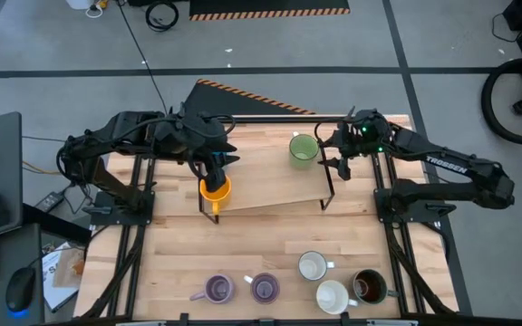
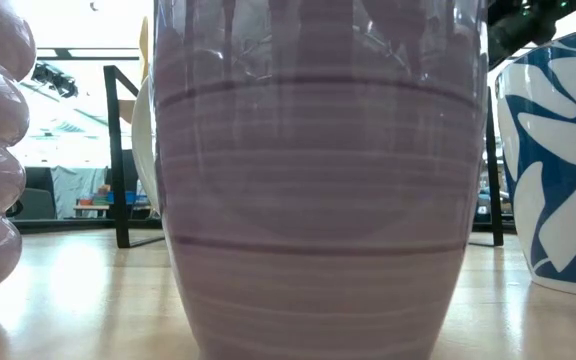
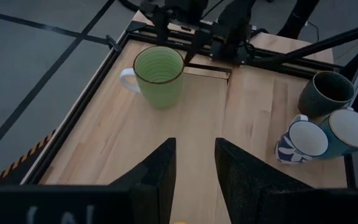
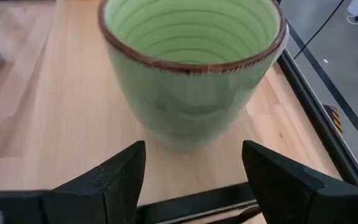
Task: Place coffee mugs
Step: Put the green mug on the shelf
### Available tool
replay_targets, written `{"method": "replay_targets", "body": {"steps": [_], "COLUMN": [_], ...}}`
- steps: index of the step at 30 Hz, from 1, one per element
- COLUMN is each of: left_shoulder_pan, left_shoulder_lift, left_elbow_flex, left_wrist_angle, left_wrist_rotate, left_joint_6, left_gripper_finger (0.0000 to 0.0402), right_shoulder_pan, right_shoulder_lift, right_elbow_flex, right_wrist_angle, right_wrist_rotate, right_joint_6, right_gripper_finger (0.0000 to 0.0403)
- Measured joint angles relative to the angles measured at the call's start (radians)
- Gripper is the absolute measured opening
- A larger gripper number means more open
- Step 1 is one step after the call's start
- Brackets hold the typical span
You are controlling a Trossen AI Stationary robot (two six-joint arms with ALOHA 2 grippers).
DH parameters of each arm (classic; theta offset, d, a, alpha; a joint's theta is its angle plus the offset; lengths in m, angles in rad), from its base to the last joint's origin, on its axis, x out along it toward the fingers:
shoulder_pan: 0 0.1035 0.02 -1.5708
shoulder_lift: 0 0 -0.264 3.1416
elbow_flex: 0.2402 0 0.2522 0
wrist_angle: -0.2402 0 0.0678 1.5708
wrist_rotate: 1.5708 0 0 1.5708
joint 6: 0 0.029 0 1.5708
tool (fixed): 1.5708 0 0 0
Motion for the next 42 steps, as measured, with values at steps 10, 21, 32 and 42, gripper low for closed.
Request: {"method": "replay_targets", "body": {"steps": [10,21,32,42], "left_shoulder_pan": [0.0,0.0,0.0,0.0], "left_shoulder_lift": [0.0,0.0,0.0,0.0], "left_elbow_flex": [0.0,0.0,0.0,0.0], "left_wrist_angle": [-0.003,-0.003,-0.003,-0.003], "left_wrist_rotate": [0.0,0.0,0.0,0.0], "left_joint_6": [0.0,0.0,-0.007,-0.007], "left_gripper_finger": [0.0117,0.0117,0.0117,0.0117], "right_shoulder_pan": [-0.002,0.055,0.125,0.203], "right_shoulder_lift": [0.083,0.151,0.211,0.221], "right_elbow_flex": [0.0,0.0,0.0,0.0], "right_wrist_angle": [0.077,0.19,0.268,0.331], "right_wrist_rotate": [-0.063,-0.074,-0.011,0.101], "right_joint_6": [-0.005,-0.018,0.062,0.173], "right_gripper_finger": [0.0268,0.0261,0.0261,0.0261]}}
